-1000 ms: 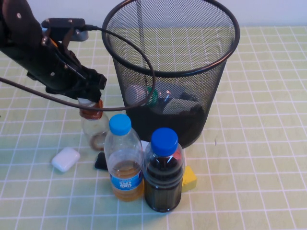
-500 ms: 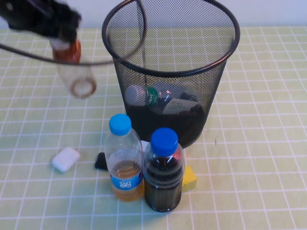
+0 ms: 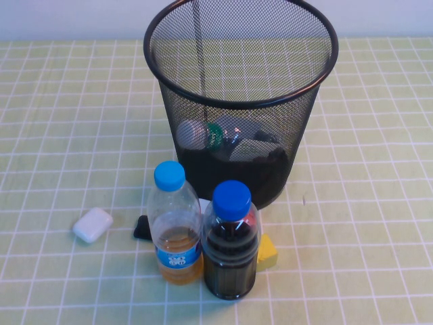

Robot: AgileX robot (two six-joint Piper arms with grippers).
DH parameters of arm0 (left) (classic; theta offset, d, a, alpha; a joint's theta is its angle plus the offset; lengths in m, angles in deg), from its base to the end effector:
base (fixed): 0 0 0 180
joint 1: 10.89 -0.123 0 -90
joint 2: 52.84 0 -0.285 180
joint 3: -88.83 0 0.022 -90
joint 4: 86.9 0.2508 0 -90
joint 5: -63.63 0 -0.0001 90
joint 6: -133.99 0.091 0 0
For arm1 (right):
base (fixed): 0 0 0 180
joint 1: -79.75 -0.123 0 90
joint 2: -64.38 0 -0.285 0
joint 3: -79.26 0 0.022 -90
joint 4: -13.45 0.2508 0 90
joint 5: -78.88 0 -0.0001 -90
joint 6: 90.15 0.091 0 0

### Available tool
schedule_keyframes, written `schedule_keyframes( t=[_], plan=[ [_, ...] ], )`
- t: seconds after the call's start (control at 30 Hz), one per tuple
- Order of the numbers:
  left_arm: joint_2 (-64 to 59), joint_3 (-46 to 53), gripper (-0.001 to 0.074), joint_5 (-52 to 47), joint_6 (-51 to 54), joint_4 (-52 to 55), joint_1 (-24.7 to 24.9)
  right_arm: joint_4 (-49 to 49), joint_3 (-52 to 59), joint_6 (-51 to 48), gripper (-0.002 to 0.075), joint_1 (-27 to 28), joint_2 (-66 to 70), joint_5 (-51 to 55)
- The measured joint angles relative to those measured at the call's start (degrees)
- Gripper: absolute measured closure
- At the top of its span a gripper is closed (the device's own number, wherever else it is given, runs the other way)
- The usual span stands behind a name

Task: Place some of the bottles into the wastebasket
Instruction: Place the bottle in the trash can

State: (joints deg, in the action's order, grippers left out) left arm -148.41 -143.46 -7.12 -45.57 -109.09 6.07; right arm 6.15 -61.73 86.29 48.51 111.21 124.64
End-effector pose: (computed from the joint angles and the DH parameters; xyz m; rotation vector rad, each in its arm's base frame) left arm 0.2412 -0.1075 0.5715 0.4100 1.9495 -0.6325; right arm 0.1082 0.0559 0.3110 -0.7373 2.1693 0.1001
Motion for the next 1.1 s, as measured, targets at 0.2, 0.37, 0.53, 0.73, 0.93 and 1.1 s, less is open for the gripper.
schedule_keyframes(
  t=[0.2,0.37,0.53,0.73,0.93,1.1],
  plan=[
    [-7.2,-0.11,0.0451,-1.86,1.31,-8.82,0.0,-0.18,0.0,0.04,0.0734,0.0,0.0,-0.37],
    [-15.96,-0.11,0.0451,-2.01,3.44,-11.26,0.54,-0.18,0.0,0.04,0.0734,0.0,0.0,-0.47],
    [-21.78,-0.11,0.0451,-2.01,4.04,-8.64,4.22,-0.41,0.0,0.04,0.0734,0.0,0.0,-0.59],
    [-25.31,-0.11,0.0393,-2.01,3.78,-5.25,6.47,-0.74,0.0,0.13,0.0734,0.0,0.0,-0.59],
    [-25.58,-0.11,0.0253,-1.76,3.78,-4.88,6.47,-0.83,0.0,0.13,0.0734,0.0,0.0,-0.59],
    [-24.38,-0.11,0.0289,-1.76,3.48,-4.88,6.47,-0.83,0.0,0.13,0.0734,0.0,0.0,-0.48]
  ],
)
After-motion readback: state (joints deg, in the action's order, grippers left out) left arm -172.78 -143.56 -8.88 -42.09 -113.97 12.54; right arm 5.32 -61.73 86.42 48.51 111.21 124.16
